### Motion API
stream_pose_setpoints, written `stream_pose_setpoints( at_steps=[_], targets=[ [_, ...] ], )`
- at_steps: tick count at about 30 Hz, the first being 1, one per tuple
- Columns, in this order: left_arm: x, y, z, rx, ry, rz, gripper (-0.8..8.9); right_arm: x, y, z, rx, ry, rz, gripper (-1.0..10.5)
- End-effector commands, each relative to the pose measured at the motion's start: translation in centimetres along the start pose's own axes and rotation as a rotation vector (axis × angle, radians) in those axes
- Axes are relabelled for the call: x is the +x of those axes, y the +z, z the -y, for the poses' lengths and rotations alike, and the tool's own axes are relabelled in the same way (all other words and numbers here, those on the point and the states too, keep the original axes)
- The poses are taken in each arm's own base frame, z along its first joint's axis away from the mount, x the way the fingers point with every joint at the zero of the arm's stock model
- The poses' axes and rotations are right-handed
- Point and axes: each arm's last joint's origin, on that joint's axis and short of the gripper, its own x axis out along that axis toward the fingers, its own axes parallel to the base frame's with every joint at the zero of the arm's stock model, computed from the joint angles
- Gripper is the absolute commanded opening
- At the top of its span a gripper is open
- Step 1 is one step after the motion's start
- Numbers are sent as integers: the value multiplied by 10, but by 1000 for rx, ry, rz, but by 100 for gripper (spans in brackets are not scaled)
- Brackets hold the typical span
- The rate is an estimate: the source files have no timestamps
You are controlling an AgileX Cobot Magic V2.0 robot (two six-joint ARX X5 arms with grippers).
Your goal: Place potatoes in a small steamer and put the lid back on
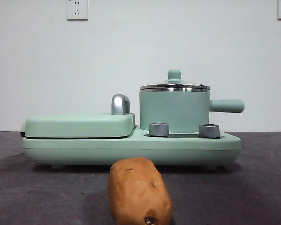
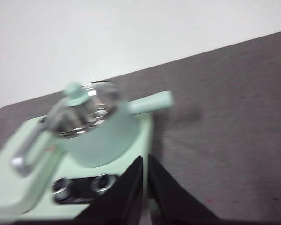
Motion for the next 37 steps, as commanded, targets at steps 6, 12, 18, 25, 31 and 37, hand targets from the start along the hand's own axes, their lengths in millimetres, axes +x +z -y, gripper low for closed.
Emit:
stream_pose_setpoints(
  at_steps=[6,12,18,25,31,37],
  targets=[
    [14,52,24,27,-122,-116,7,0,42,-21,-57,167,-158,12],
    [36,74,31,13,-253,-279,7,9,66,-30,-122,295,-239,12],
    [58,90,40,78,-322,-393,8,25,81,-34,-124,361,-287,12],
    [82,94,46,131,-371,-448,24,40,81,-33,-128,371,-334,14],
    [95,88,43,125,-373,-494,262,45,80,-31,-113,359,-361,255],
    [114,86,47,116,-394,-524,414,47,79,-30,-102,356,-374,512]
  ],
)
